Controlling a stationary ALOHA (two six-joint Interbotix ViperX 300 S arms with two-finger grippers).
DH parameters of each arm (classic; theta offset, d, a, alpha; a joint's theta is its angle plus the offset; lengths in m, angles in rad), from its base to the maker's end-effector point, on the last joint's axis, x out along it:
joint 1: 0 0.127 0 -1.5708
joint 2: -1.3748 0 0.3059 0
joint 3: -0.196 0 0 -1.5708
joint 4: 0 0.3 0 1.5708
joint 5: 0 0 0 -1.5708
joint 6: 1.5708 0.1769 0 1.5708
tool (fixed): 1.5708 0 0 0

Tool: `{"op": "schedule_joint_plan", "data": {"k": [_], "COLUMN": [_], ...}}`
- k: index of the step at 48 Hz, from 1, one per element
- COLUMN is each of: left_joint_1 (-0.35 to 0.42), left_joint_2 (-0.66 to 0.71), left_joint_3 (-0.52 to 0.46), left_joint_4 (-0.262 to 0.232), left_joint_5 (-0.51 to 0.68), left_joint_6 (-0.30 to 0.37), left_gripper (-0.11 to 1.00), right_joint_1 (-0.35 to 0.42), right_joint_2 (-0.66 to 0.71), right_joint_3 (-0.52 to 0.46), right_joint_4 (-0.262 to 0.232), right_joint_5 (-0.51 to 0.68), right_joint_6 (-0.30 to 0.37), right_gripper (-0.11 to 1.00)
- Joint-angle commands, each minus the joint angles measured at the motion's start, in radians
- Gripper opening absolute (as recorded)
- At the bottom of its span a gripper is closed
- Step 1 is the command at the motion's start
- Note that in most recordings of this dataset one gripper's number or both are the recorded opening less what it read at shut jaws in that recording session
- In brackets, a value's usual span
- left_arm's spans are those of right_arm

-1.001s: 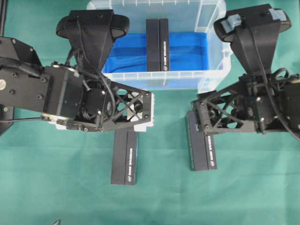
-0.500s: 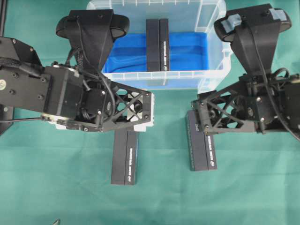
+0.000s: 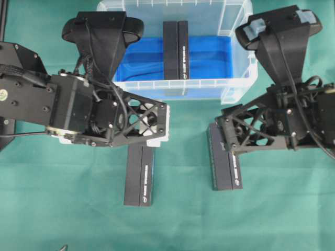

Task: Take the box out of the case with both arms.

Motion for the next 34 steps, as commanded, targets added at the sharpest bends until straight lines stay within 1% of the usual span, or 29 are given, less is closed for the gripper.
{"op": "schedule_joint_plan", "data": {"k": [1, 6, 13, 19, 24, 27, 34], "left_joint_1": [-0.017, -0.032, -0.041, -0.046, -0.052, -0.058, -0.066], "left_joint_2": [-0.06, -0.107, -0.183, -0.256, -0.319, -0.365, -0.439], "left_joint_3": [0.003, 0.046, 0.129, 0.227, 0.313, 0.365, 0.449], "left_joint_4": [-0.003, -0.003, -0.005, -0.011, -0.021, -0.029, -0.031], "left_joint_5": [0.018, 0.041, 0.049, 0.051, 0.048, 0.044, 0.031], "left_joint_6": [-0.002, -0.011, -0.028, -0.046, -0.06, -0.08, -0.114], "left_gripper": [0.84, 0.84, 0.84, 0.84, 0.84, 0.84, 0.84], "right_joint_1": [0.012, 0.014, 0.017, 0.017, 0.017, 0.017, 0.017], "right_joint_2": [-0.052, -0.103, -0.192, -0.258, -0.311, -0.336, -0.382], "right_joint_3": [0.009, 0.054, 0.141, 0.199, 0.239, 0.258, 0.302], "right_joint_4": [0.006, 0.008, 0.006, 0.006, 0.008, 0.008, 0.006], "right_joint_5": [0.037, 0.072, 0.078, 0.086, 0.114, 0.133, 0.153], "right_joint_6": [-0.002, 0.005, 0.034, 0.041, 0.044, 0.046, 0.061], "right_gripper": [0.92, 0.92, 0.92, 0.92, 0.92, 0.92, 0.92]}}
